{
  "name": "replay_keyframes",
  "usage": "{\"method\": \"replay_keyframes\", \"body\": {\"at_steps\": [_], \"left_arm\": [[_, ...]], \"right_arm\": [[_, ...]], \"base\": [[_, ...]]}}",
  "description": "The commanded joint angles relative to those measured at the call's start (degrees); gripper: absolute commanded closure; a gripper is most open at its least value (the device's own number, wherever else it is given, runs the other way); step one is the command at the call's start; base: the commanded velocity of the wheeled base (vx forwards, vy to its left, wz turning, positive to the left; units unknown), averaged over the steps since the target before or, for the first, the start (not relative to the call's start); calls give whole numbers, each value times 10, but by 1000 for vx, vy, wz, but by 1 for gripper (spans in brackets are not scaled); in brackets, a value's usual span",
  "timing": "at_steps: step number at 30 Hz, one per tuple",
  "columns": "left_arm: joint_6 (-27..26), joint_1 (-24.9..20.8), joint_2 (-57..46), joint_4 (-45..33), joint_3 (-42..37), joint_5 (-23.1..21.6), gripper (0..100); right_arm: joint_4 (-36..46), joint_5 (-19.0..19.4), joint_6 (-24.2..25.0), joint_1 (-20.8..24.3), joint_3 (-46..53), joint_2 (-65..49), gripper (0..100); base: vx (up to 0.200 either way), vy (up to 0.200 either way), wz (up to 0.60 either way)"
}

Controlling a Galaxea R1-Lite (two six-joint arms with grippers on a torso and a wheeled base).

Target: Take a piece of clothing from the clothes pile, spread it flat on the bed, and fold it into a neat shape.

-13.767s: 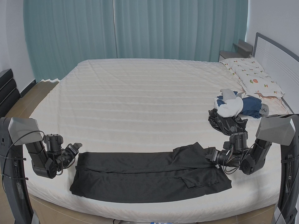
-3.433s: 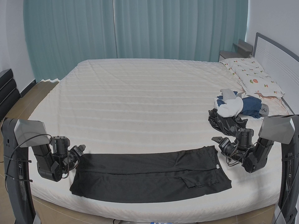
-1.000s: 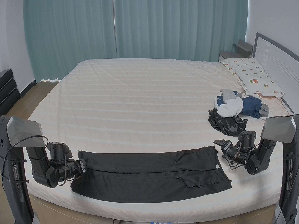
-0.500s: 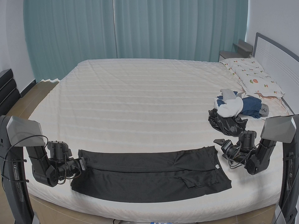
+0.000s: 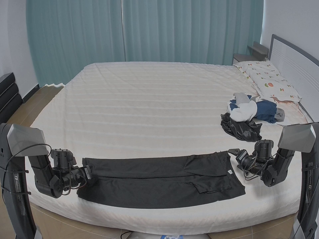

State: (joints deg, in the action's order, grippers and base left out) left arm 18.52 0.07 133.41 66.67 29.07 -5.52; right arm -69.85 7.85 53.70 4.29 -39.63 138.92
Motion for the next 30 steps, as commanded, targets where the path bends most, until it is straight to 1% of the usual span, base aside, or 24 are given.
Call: {"method": "replay_keyframes", "body": {"at_steps": [1,6,11,12,14,15,18,21,30], "left_arm": [[12,-4,0,0,12,10,100],[55,-16,0,0,38,42,100],[68,-31,-9,0,29,47,100],[75,-40,-19,-2,27,59,100],[79,-46,-23,-7,27,64,100],[83,-54,-25,-7,27,73,100],[84,-61,-30,-8,29,90,100],[85,-70,-38,-14,29,99,100],[85,-106,-76,-78,37,124,100]], "right_arm": [[0,0,0,0,-1,1,0],[0,0,0,0,-1,1,0],[0,0,0,0,-1,1,0],[0,0,0,0,-1,1,0],[0,0,0,0,-1,1,0],[0,0,0,0,-1,1,0],[0,0,0,0,-1,1,0],[0,0,1,0,-1,1,0],[0,0,0,0,-1,1,0]], "base": [[0,0,0],[0,0,0],[0,0,0],[0,0,0],[0,0,0],[0,-200,0],[0,-200,0],[0,-200,0],[0,-200,0]]}}
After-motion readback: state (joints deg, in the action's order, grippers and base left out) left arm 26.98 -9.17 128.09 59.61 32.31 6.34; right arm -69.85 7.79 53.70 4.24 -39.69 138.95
